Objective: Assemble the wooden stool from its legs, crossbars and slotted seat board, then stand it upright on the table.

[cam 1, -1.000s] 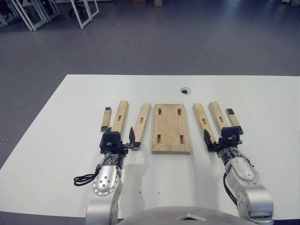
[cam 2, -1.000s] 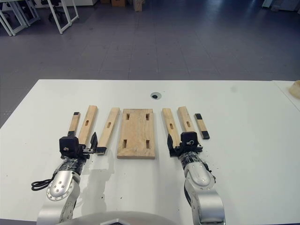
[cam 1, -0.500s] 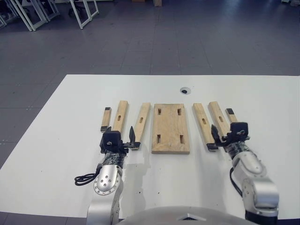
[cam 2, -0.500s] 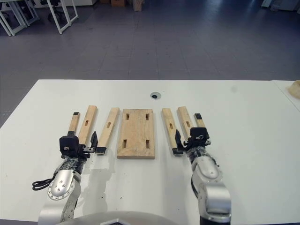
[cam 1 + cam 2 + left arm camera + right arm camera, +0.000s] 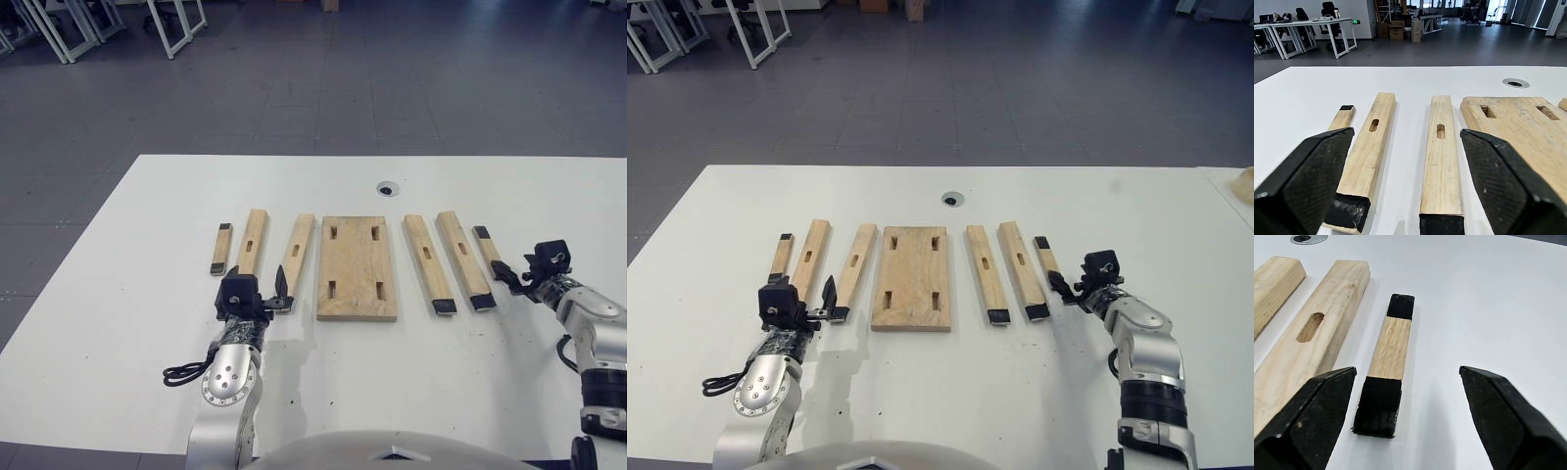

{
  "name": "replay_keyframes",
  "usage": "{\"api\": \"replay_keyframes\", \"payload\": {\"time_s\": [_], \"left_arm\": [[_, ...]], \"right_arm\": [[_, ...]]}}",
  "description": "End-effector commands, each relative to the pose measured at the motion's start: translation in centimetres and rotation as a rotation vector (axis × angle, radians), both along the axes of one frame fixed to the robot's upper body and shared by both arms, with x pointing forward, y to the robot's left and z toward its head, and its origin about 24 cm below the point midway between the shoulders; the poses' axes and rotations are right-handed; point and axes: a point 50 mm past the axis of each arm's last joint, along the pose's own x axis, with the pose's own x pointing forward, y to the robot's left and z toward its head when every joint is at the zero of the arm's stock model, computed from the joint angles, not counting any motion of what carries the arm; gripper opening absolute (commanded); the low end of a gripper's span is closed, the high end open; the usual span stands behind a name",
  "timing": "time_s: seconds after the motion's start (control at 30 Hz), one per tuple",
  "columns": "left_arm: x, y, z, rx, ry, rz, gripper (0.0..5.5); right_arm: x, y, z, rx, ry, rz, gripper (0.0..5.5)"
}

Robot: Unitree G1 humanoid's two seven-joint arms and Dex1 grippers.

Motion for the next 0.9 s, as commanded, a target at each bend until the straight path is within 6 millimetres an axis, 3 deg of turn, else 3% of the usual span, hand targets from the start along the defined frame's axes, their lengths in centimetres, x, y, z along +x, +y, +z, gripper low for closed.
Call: {"api": "replay_keyframes", "payload": {"time_s": [0.03,0.37,0.53,0.7,0.9], "left_arm": [[0.1,0.3,0.0,0.007,-0.002,0.007,4.02],[0.5,0.5,0.0,0.01,-0.01,0.013,4.02],[0.6,0.5,0.1,0.02,-0.019,0.004,4.02],[0.6,0.6,0.2,0.027,-0.021,0.003,4.05],[1.0,0.7,0.3,0.033,-0.03,0.005,4.05]], "right_arm": [[-0.3,0.3,-1.1,-0.009,0.039,0.029,3.88],[-1.1,0.0,-5.3,-0.065,0.2,-0.005,3.88],[-0.7,0.0,-6.0,0.008,0.293,0.007,3.88],[-2.4,0.9,-7.9,0.072,0.468,0.046,2.91],[-3.5,1.4,-9.0,0.075,0.54,0.077,1.74]]}}
